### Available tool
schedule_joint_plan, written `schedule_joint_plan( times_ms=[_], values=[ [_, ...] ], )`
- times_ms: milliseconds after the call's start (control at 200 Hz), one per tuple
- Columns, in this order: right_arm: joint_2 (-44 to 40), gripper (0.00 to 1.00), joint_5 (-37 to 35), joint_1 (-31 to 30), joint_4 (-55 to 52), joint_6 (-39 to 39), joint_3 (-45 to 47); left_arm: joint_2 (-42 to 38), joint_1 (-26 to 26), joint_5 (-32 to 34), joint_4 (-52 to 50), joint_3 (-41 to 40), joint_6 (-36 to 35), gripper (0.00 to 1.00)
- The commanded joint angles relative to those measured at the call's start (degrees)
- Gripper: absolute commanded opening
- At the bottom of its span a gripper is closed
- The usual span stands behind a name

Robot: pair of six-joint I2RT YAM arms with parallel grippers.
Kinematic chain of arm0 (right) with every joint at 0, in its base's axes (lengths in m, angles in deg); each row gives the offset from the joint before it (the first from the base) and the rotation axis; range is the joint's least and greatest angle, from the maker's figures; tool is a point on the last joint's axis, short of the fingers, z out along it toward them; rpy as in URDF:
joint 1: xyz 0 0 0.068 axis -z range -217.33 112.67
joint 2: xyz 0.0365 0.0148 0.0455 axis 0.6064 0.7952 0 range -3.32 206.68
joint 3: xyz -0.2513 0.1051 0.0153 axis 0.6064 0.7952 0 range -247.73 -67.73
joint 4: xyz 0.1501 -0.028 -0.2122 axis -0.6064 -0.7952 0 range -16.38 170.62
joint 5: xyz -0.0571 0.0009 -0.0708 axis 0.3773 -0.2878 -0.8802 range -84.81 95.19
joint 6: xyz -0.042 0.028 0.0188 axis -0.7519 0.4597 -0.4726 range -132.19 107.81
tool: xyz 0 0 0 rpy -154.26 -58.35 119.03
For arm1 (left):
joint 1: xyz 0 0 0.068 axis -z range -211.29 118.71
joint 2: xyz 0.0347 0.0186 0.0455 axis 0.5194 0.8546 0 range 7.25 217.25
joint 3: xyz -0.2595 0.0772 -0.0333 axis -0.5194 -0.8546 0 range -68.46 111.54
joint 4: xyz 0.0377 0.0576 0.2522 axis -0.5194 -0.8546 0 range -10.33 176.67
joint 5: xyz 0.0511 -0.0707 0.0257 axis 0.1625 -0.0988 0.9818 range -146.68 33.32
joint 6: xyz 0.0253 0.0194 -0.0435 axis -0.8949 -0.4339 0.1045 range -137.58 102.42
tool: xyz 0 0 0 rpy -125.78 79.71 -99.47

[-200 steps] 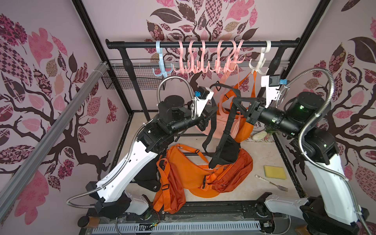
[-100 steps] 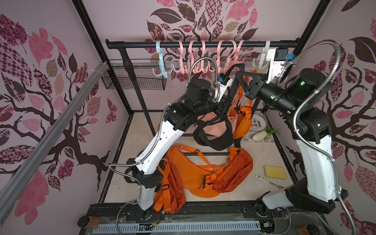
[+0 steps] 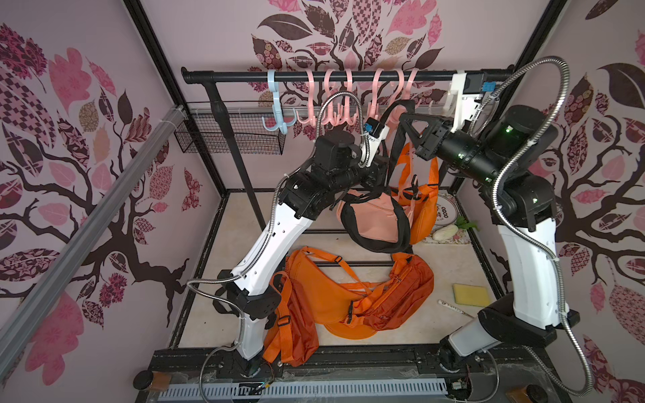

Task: Hang the bag on a hook
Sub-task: Hang the bag on the hook.

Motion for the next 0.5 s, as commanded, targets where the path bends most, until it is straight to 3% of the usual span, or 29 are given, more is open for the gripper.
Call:
schedule_joint_plan(
  times_ms=[0, 90, 495],
  values=[
    [1.60, 0.00, -0.10, 0.52, 1.93, -1.13, -2.70, -0.73, -1.29, -1.10, 2.49, 1.31, 1.66, 0.00],
    [2.56, 0.00, 0.45, 0.61, 2.71, -0.98, -3.10, 2.33, -1.92, -2.26, 0.24, 5.01, 2.25, 0.00],
    [1.83, 0.00, 0.29, 2.46, 3.73, 0.25, 1.12, 5.25, -1.97, -4.68, 0.36, 4.83, 2.59, 0.00]
  ],
)
